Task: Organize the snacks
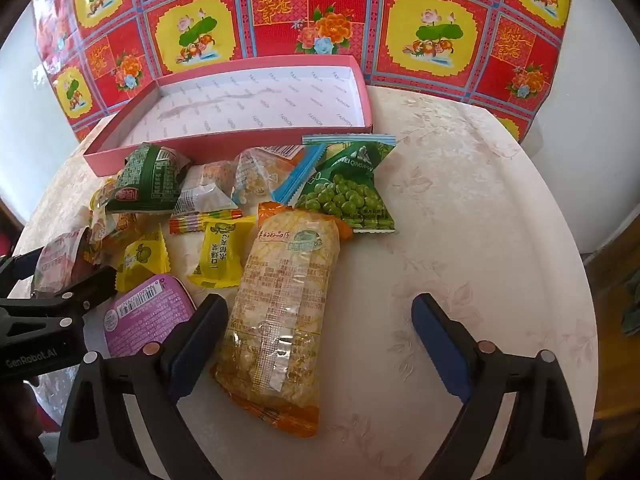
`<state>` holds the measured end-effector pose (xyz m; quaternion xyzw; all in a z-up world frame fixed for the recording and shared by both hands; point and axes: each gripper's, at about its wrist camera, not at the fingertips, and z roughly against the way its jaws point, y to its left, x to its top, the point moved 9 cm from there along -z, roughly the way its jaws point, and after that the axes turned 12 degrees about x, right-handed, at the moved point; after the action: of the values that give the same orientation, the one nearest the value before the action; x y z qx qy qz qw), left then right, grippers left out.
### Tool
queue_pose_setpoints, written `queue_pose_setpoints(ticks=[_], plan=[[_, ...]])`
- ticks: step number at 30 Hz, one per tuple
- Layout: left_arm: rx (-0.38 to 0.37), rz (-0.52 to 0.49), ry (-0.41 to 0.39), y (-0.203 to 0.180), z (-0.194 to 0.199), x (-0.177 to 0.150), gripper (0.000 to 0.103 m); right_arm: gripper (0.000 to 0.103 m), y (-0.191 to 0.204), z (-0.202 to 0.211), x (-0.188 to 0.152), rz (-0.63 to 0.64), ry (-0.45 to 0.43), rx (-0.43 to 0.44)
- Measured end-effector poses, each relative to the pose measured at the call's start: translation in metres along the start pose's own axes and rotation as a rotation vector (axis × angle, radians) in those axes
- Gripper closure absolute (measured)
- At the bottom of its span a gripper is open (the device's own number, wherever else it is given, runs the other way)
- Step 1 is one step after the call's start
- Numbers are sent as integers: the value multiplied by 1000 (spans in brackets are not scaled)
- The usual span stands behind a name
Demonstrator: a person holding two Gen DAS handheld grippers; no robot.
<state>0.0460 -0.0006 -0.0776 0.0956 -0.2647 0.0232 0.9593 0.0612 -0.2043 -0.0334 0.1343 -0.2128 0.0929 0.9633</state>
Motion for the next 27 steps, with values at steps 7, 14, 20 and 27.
queue_pose_setpoints(ticks=[7,14,20,27], plan=[[13,-8,-4,0,1,-2,0,8,0,1,1,6,-12,-5],[12,-8,2,-1,-5,-3,0,7,1,-1,1,3,-5,-3],[11,-8,2,0,-3,-4,0,7,0,-1,1,2,-2,-3],[12,-9,4,0,-3,-1,0,7,0,-2,1,-7,-5,-9]])
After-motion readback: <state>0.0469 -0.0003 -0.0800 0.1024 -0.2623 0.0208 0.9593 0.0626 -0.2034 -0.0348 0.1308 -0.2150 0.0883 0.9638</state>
